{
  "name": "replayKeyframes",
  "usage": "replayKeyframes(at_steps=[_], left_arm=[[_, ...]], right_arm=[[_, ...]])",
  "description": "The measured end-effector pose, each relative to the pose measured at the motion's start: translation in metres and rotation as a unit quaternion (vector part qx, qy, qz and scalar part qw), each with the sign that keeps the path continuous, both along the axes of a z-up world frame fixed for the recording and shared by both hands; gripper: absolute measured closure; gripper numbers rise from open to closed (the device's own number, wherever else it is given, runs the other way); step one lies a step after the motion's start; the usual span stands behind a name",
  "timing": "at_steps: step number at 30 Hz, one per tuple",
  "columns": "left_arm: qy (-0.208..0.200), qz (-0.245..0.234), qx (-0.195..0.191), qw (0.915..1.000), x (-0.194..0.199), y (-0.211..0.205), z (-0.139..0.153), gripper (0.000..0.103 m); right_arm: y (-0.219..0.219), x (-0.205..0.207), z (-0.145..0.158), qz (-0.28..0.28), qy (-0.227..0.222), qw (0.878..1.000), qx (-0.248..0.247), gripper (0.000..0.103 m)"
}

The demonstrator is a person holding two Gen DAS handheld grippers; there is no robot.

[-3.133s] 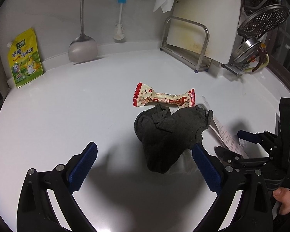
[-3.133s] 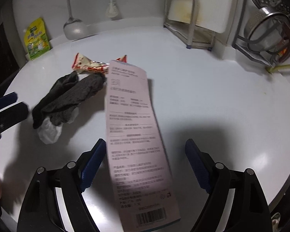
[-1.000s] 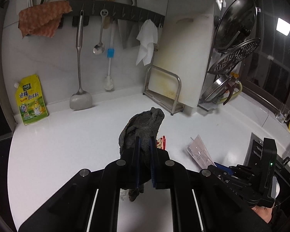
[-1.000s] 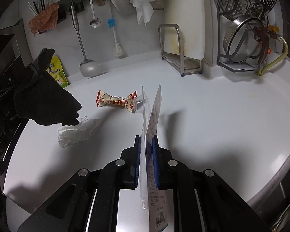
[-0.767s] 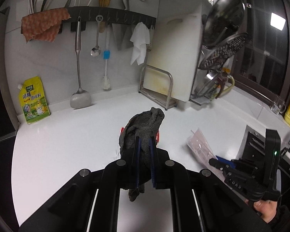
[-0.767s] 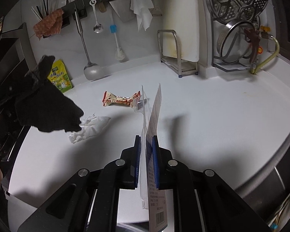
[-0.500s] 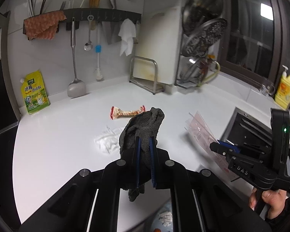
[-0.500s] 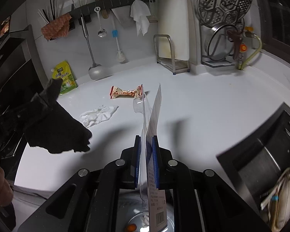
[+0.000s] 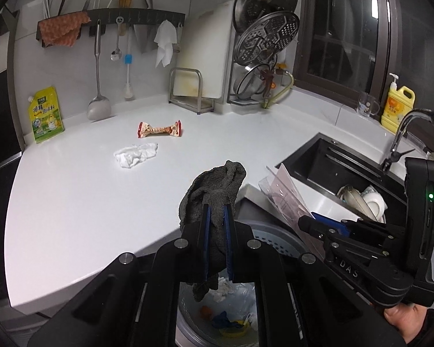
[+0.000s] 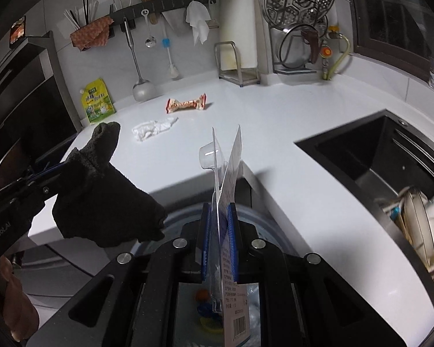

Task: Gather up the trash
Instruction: 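Carry cloth and sheet over the bin and open both grippers to drop them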

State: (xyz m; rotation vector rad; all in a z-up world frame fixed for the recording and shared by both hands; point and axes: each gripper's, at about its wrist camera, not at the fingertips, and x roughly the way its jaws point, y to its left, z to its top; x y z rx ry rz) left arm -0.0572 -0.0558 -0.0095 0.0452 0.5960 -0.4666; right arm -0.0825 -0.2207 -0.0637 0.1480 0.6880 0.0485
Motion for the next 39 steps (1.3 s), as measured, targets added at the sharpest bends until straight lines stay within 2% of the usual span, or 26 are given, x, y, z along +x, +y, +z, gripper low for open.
replayKeyframes(at_steps=[6, 14, 32, 39], left_arm=[[0.026, 0.003, -0.001, 0.9997, -0.011, -0.005, -0.023, 0.094], [0.065, 0.005, 0.012, 0.9978, -0.014, -0.009, -0.057, 0.094], [0.111, 0.005, 0.019, 0.9936, -0.001, -0.013, -0.099, 0.094], [0.125, 0.006, 0.013, 0.9921, 0.007, -0.007, -0.105, 0.092]], right_arm=[[-0.001, -0.027, -0.021, -0.009, 0.01, 1.0, 0.008, 0.092], [0.002, -0.043, -0.048, -0.008, 0.031, 0.999, 0.016, 0.092], [0.003, -0.03, -0.075, 0.011, 0.065, 0.997, 0.047, 0.091], [-0.003, -0.026, -0.076, 0.002, 0.065, 0.996, 0.059, 0.091]])
